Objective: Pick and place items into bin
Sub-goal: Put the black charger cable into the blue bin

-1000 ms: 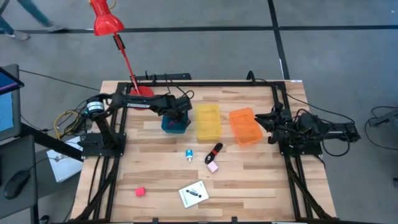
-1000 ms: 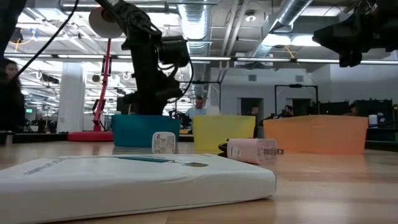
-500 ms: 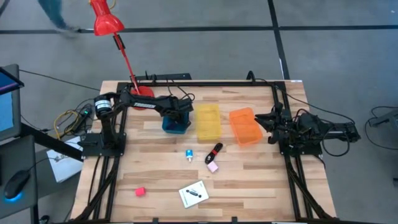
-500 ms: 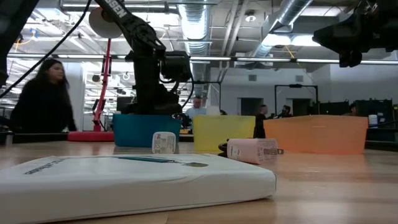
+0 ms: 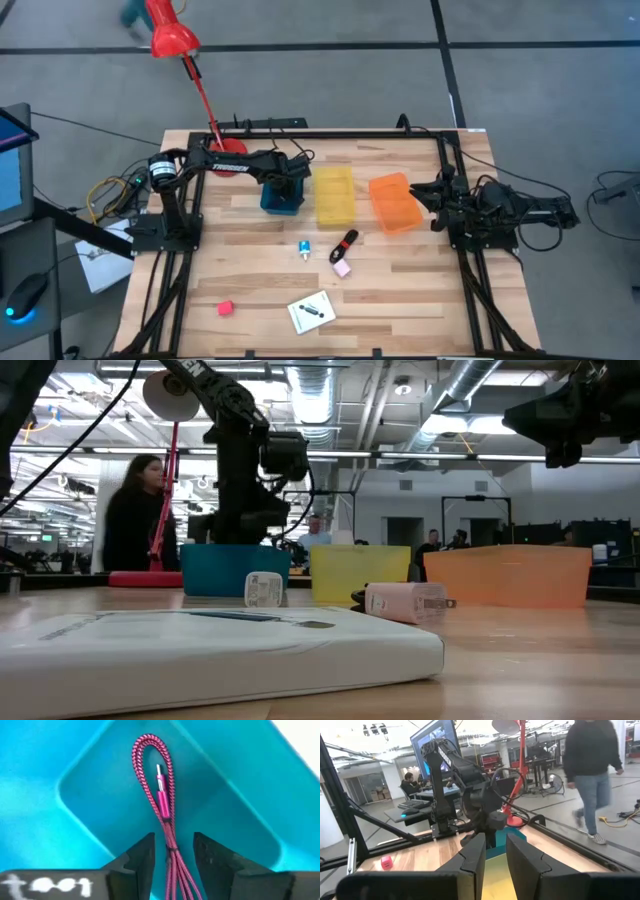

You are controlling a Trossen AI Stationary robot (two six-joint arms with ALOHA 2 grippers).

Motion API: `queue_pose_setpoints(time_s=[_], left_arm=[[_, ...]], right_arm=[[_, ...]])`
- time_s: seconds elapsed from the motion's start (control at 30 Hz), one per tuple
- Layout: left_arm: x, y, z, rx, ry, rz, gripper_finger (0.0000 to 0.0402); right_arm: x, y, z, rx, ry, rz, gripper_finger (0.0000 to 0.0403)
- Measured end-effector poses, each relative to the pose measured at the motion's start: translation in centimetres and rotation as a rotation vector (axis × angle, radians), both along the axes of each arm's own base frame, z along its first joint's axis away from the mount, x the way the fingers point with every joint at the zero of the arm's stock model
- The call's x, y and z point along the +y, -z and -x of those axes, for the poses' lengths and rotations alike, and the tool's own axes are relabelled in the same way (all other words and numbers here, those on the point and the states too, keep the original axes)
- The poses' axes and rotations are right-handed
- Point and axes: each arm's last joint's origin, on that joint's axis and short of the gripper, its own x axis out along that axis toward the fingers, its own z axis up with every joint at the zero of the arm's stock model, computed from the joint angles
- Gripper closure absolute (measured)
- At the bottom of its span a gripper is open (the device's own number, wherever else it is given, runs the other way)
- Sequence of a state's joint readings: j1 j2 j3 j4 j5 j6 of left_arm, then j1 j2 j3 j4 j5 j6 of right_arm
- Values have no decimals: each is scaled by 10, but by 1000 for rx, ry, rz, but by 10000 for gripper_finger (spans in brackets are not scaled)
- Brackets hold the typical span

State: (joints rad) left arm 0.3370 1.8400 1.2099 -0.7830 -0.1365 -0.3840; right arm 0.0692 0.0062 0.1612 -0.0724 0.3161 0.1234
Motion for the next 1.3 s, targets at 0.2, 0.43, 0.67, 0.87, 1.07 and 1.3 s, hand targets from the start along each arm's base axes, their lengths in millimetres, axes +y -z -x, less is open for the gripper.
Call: queue_pose_setpoints(time_s=[0.2, 0.43, 0.67, 0.87, 1.07, 1.3], left_arm=[[2, -34, -5, 80, 3, -35, 276], [-13, -92, -12, 159, 88, -86, 276], [-43, -182, -9, 172, 123, -367, 276], [-77, -263, 34, -129, 172, -457, 276], [-105, -296, 100, -300, 150, -522, 276], [-132, -258, 148, -391, 139, -542, 276]], right_arm=[[0, -1, 0, -12, 8, -1, 333], [-1, -8, 1, -69, 31, 53, 333], [14, -30, -1, -285, -323, 322, 333], [17, -33, -27, -248, -248, 328, 333], [19, -50, -66, -111, -247, 295, 333], [30, -42, -125, 258, -415, 387, 333]])
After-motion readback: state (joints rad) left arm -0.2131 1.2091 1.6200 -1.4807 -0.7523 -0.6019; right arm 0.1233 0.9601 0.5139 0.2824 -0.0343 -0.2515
